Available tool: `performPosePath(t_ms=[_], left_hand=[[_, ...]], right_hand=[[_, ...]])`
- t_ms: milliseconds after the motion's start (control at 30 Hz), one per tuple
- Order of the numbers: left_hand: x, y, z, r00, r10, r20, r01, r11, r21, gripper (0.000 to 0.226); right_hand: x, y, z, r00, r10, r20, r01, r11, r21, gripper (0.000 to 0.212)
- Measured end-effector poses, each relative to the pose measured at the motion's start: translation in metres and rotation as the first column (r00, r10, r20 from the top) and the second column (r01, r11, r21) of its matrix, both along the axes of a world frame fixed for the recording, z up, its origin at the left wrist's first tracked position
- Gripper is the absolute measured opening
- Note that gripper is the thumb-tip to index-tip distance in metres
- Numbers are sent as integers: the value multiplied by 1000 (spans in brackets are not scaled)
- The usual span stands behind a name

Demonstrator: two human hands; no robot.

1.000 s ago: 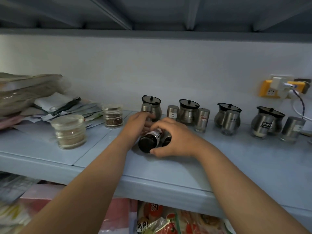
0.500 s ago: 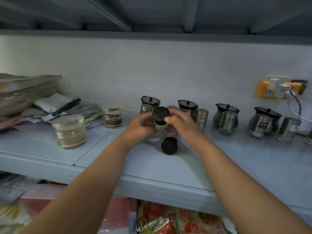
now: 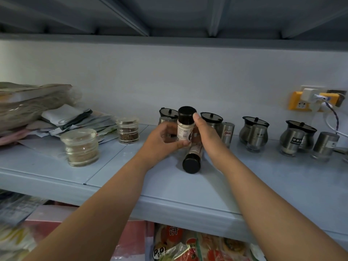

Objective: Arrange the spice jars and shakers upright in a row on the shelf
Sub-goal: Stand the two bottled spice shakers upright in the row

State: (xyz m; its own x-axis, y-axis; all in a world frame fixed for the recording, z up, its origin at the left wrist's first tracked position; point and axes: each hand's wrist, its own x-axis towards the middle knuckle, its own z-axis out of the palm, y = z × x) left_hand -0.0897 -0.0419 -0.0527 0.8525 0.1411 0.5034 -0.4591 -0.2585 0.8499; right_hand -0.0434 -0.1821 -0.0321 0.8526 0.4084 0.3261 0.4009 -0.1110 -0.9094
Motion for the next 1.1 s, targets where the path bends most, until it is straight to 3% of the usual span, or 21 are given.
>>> performPosePath(t_ms=[100, 267, 467, 733, 1100], left_hand=[[1, 0, 0, 1000, 14, 4, -14, 999, -47, 40], [2, 1, 0, 999, 38, -6, -39, 995, -95, 37], [6, 2, -1, 999, 38, 0, -38, 990, -136, 30], [7, 3, -2, 999, 24, -32, -29, 988, -154, 27], [6, 1, -2, 999, 27, -46, -30, 996, -80, 46]], right_hand=[[1, -1, 0, 998, -23, 50, 25, 999, -33, 52], [2, 0, -3, 995, 6, 98, -7, 1000, 14, 14], [10, 3, -9, 995, 26, 102, -26, 1000, 5, 33], [11, 3, -12, 987, -24, 157, 31, 999, -39, 32], [8, 4, -11, 975, -94, 203, 92, 996, 19, 24]])
